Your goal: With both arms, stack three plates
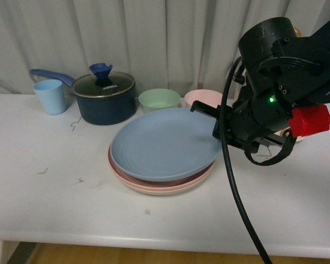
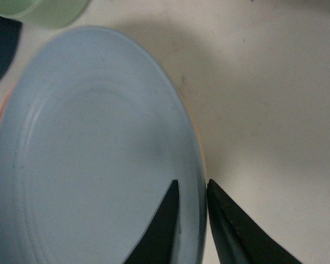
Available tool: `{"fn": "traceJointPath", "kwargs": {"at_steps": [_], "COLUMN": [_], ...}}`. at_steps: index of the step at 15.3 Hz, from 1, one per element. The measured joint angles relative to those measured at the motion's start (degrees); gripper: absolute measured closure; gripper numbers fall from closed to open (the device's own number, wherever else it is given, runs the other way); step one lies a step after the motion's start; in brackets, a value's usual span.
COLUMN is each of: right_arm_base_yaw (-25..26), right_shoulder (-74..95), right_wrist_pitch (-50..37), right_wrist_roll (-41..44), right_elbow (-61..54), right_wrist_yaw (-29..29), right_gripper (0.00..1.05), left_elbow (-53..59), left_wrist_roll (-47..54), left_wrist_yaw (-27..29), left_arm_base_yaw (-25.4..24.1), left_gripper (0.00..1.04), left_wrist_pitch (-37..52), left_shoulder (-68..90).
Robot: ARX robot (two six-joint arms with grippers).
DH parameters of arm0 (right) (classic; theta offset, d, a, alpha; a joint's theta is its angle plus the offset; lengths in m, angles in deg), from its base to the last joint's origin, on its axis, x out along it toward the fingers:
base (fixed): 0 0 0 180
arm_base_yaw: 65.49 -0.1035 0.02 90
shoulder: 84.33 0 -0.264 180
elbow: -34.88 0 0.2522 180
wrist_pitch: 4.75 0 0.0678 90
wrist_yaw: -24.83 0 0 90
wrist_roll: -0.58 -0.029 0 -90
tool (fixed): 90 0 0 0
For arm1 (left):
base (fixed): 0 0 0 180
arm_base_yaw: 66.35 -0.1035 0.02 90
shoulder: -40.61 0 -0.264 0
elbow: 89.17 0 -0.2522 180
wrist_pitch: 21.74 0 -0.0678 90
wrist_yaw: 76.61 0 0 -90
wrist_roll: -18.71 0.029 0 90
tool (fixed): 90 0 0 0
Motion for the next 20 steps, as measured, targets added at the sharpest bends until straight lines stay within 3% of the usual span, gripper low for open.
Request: {"fn": "traceJointPath", "kwargs": {"at_steps": [4, 8, 10, 11, 12, 13, 14, 16, 18, 20], "right_arm_base_yaw": [0.07, 2.34, 4.0, 4.5, 5.44, 7.63, 10.34, 17.79, 18.71, 18.4], "right_shoulder": [-0.42, -11.32, -18.34, -21.94, -27.02, -34.32, -41.9, -60.46, -67.87, -71.97], "right_wrist_pitch": [1.51, -4.52, -8.55, -20.13, -34.97, -43.45, -44.89, -41.53, -41.66, -41.44], "right_wrist_roll": [0.2, 1.33, 2.6, 6.03, 14.53, 22.71, 27.52, 32.28, 33.18, 33.7], "right_elbow": [-3.13, -8.76, -13.27, -18.27, -26.49, -35.17, -41.16, -54.95, -62.03, -65.92], "right_wrist_yaw": [1.29, 2.25, 2.8, -0.26, -7.93, -9.7, -8.85, -1.97, -1.01, -0.74], "right_gripper": [0.47, 0.04, 0.06, 0.11, 0.24, 0.36, 0.47, 0.75, 1.0, 1.03], "left_elbow": [0.0, 0.0, 0.0, 0.0, 0.0, 0.0, 0.0, 0.0, 0.0, 0.0], "left_wrist_roll": [0.0, -0.02, 0.0, -0.02, 0.0, -0.02, -0.02, -0.02, 0.0, 0.0], "left_wrist_yaw": [0.0, -0.02, 0.0, 0.02, -0.04, 0.02, 0.04, -0.02, 0.0, 0.0], "left_arm_base_yaw": [0.0, 0.0, 0.0, 0.0, 0.0, 0.0, -0.02, 0.0, 0.0, 0.0], "left_gripper": [0.07, 0.07, 0.07, 0.07, 0.07, 0.07, 0.07, 0.07, 0.07, 0.07], "left_wrist_pitch": [0.0, -0.02, -0.02, 0.0, 0.04, -0.04, 0.0, -0.02, 0.0, -0.02], "left_shoulder": [0.0, 0.0, 0.0, 0.0, 0.0, 0.0, 0.0, 0.0, 0.0, 0.0]}}
